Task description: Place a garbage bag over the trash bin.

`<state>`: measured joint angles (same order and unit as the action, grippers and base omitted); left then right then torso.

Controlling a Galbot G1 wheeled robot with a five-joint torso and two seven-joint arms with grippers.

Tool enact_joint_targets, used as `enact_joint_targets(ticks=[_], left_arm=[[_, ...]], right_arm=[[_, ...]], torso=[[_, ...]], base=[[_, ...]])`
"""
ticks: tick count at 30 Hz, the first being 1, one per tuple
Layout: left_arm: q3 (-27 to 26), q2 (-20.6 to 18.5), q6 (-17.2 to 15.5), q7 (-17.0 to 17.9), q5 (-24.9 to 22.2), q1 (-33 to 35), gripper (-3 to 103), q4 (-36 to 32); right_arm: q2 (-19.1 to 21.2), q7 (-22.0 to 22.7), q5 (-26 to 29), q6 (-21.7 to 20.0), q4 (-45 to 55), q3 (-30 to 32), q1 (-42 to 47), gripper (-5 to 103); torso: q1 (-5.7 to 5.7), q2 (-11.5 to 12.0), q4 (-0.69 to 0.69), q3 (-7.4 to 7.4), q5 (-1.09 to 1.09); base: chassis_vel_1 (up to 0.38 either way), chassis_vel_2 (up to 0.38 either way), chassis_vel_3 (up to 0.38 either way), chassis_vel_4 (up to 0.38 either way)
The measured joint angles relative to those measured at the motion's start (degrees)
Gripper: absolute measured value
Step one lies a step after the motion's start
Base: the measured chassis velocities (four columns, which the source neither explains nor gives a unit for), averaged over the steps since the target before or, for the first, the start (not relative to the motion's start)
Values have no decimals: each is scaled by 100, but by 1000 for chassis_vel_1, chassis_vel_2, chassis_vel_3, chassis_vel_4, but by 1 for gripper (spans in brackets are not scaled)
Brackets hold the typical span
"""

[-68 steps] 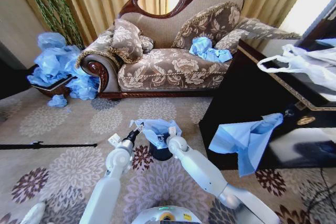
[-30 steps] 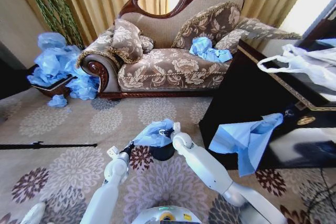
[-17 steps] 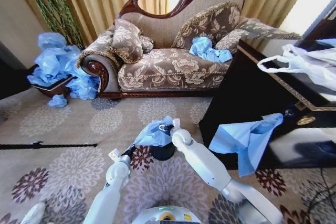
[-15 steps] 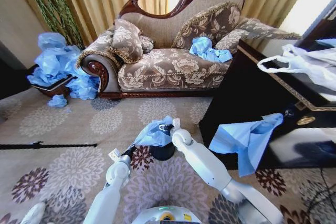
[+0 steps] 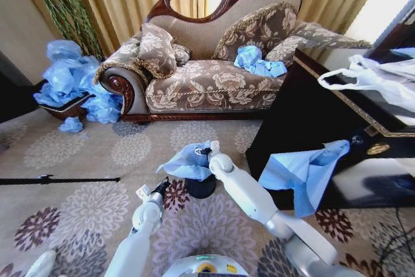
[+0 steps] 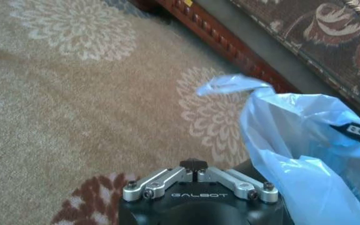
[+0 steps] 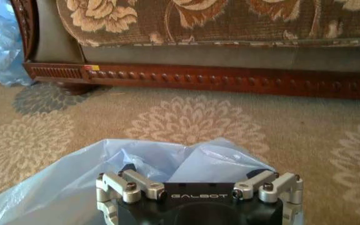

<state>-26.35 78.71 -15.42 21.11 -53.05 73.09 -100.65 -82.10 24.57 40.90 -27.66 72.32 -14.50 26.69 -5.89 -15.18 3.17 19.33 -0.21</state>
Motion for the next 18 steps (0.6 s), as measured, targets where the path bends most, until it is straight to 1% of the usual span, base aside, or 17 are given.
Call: enact_joint_targets(ticks=[2, 6, 8, 15, 16, 17, 18], left_arm=[[0, 6, 13, -8, 8, 8, 0, 9], [-8, 25, 55, -49, 20, 115, 0, 58], [-9, 27, 68, -48, 20, 133, 0, 73], [-46, 24, 114, 61, 46, 147, 0, 164], [-64, 17, 98, 59, 46, 151, 0, 154], [-116, 0, -36, 0, 33, 203, -3, 13], [-116, 0, -36, 0, 33, 203, -3, 13]], right_arm=[[-48, -35, -63, 39, -100, 9, -24, 100], [-273, -201, -395, 156, -582, 99, -120, 100], [-300, -214, -440, 171, -622, 101, -122, 100], [-331, -215, -481, 168, -568, 60, -65, 100], [-322, -201, -476, 152, -488, 47, -35, 100], [-282, -166, -468, 128, -354, 21, 23, 100], [-282, -166, -468, 128, -354, 21, 23, 100]], torso=[[0, 0, 0, 0, 0], [0, 0, -1, 0, 0], [0, 1, 0, 0, 0], [0, 2, 0, 0, -1], [0, 1, 0, 0, 0], [0, 1, 0, 0, 0], [0, 1, 0, 0, 0]], base=[[0, 0, 0, 0], [0, 0, 0, 0], [0, 0, 0, 0], [0, 0, 0, 0], [0, 0, 0, 0], [0, 0, 0, 0], [0, 0, 0, 0]])
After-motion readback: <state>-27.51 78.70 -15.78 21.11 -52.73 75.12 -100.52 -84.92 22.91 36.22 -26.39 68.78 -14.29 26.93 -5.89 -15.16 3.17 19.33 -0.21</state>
